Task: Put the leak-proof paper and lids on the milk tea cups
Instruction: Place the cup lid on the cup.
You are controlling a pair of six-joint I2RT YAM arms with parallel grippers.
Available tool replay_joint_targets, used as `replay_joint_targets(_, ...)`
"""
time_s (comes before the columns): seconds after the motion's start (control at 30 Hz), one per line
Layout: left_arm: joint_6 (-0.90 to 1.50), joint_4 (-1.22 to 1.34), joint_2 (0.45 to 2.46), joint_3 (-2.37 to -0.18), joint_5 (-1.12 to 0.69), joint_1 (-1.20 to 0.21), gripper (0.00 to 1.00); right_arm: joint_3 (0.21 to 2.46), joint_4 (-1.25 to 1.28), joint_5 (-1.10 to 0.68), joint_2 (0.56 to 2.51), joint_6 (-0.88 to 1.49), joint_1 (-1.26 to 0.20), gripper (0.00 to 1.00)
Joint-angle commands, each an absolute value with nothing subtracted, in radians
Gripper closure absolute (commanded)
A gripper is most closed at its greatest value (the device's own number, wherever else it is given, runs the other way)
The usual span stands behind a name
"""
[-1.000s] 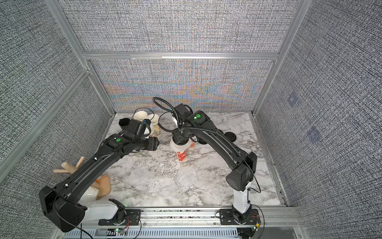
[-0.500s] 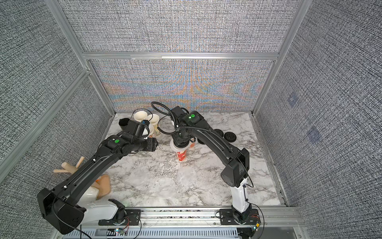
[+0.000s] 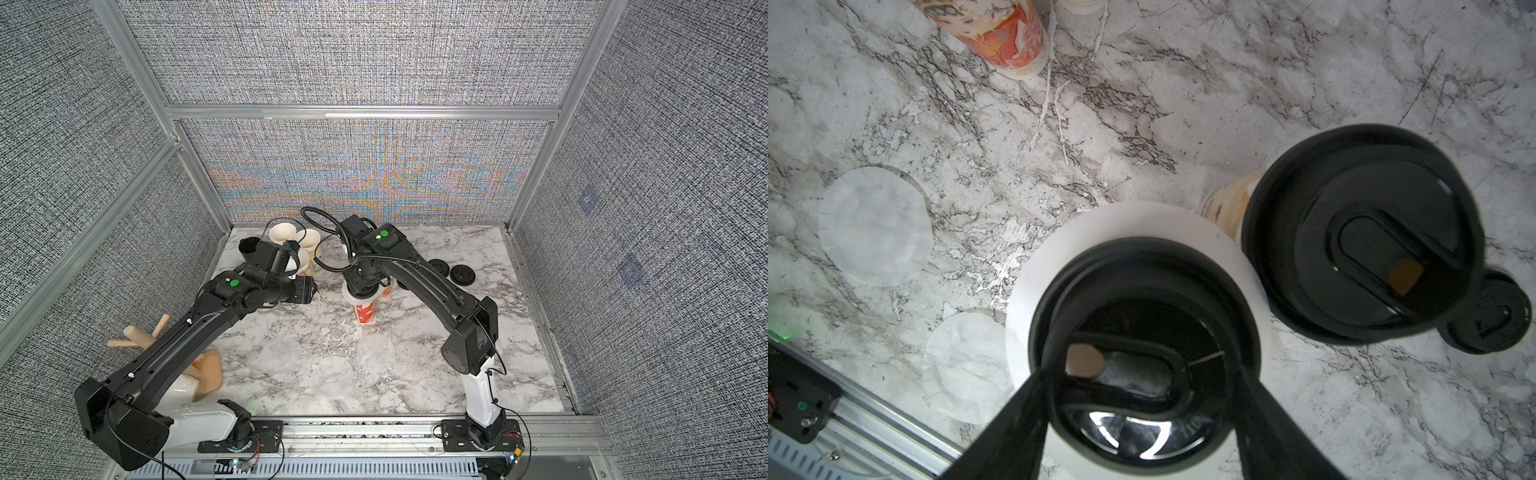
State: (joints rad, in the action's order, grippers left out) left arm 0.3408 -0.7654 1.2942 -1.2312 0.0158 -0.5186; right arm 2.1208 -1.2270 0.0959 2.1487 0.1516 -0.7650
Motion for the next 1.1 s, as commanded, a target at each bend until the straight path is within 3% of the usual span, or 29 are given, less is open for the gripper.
replay_joint_targets(0.0, 0.333, -0.766, 1.297, -1.233, 0.009, -0.518, 0.34, 2.123, -1.226, 0.092, 2.156, 0.142, -0.765, 0.38)
replay_joint_targets(1.07, 0.327, -0.764, 1.304, -1.233, 0.008, -0.511, 0.34, 2.115, -1.225, 0.096, 2.151, 0.143, -0.771, 0.37)
